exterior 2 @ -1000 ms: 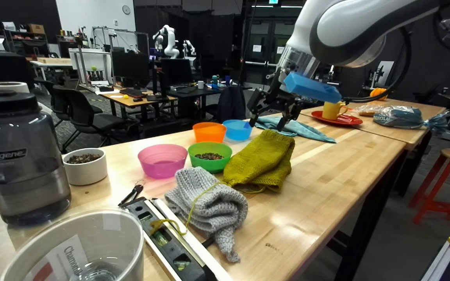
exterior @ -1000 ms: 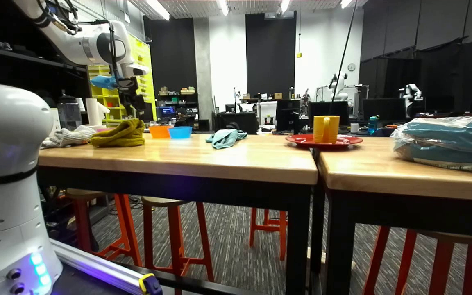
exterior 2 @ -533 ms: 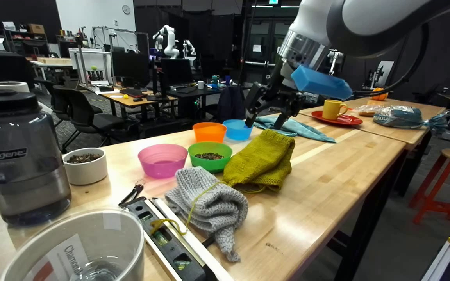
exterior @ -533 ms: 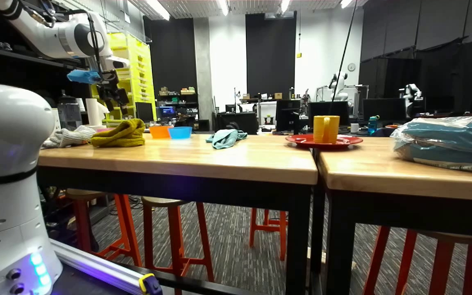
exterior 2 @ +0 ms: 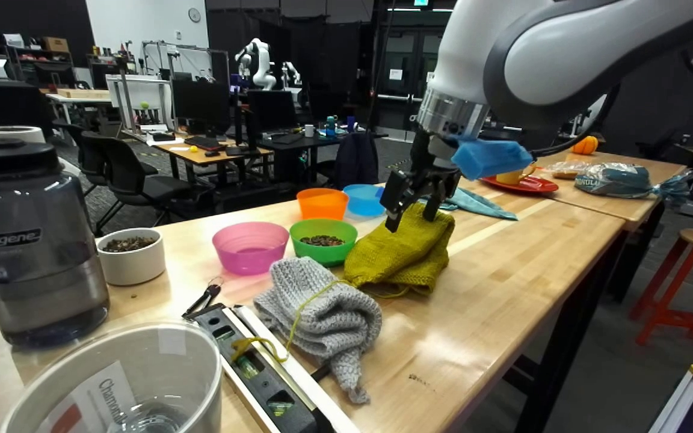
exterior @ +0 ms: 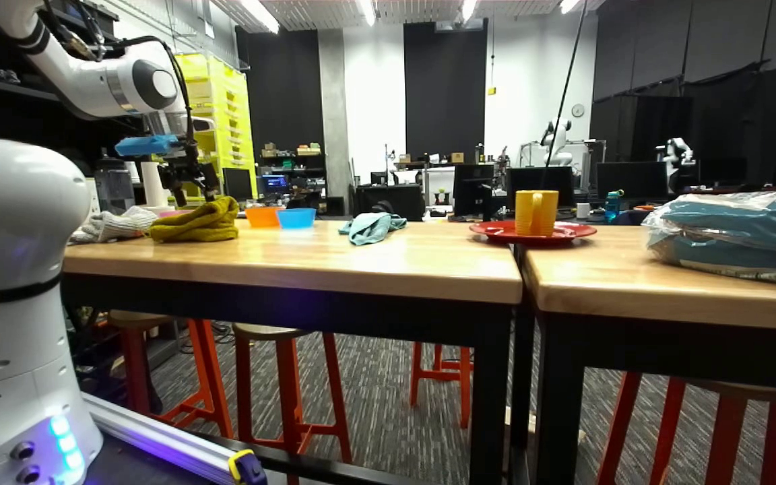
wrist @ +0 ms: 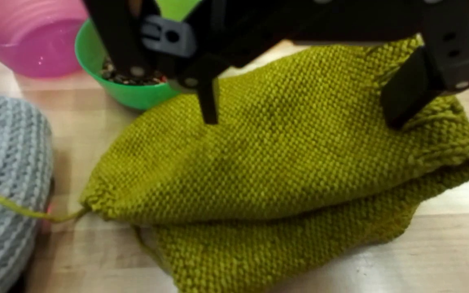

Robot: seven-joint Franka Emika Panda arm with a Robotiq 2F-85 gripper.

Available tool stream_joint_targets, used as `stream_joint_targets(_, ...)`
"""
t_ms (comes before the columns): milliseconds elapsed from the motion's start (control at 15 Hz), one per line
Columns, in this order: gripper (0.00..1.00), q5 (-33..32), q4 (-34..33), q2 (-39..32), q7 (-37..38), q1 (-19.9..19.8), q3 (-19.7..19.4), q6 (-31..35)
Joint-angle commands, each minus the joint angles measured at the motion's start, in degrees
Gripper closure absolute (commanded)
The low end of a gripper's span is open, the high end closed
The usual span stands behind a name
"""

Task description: Fold the yellow cloth in half from right to left.

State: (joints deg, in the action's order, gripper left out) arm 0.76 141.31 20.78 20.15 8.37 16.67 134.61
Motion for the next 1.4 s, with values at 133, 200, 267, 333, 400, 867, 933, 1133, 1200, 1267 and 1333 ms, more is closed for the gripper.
stream_joint_targets(133, 0.00, -4.2, -2.4, -5.8, -3.0, 0.1, -0.3, -1.2)
stream_joint_targets(200, 0.00, -4.5, -2.5, -6.5, -3.3, 0.3, -0.4, -1.5)
stream_joint_targets(267, 0.00, -4.5, -2.4, -7.1, -3.5, 0.5, -0.5, -1.6)
stream_joint_targets(333, 0.00, -4.3, -2.2, -7.7, -3.8, 0.6, -0.7, -1.7)
stream_joint_targets(400, 0.00, -4.0, -2.0, -8.1, -4.0, 0.7, -0.8, -1.9)
stream_joint_targets(867, 0.00, 3.4, -0.2, -7.8, -6.3, 4.2, -0.6, -2.9)
stream_joint_targets(933, 0.00, 5.2, -0.1, -7.6, -6.7, 5.2, -0.4, -3.2)
stream_joint_targets(1133, 0.00, 9.6, -0.4, -7.6, -6.6, 7.9, 0.7, -4.7)
stream_joint_targets(1200, 0.00, 10.7, -0.4, -7.5, -6.3, 8.8, 1.2, -5.3)
stream_joint_targets(1267, 0.00, 11.7, -0.6, -7.4, -5.8, 9.4, 1.5, -5.9)
stream_joint_targets(1333, 0.00, 12.9, -0.8, -7.2, -5.8, 10.1, 1.8, -6.9)
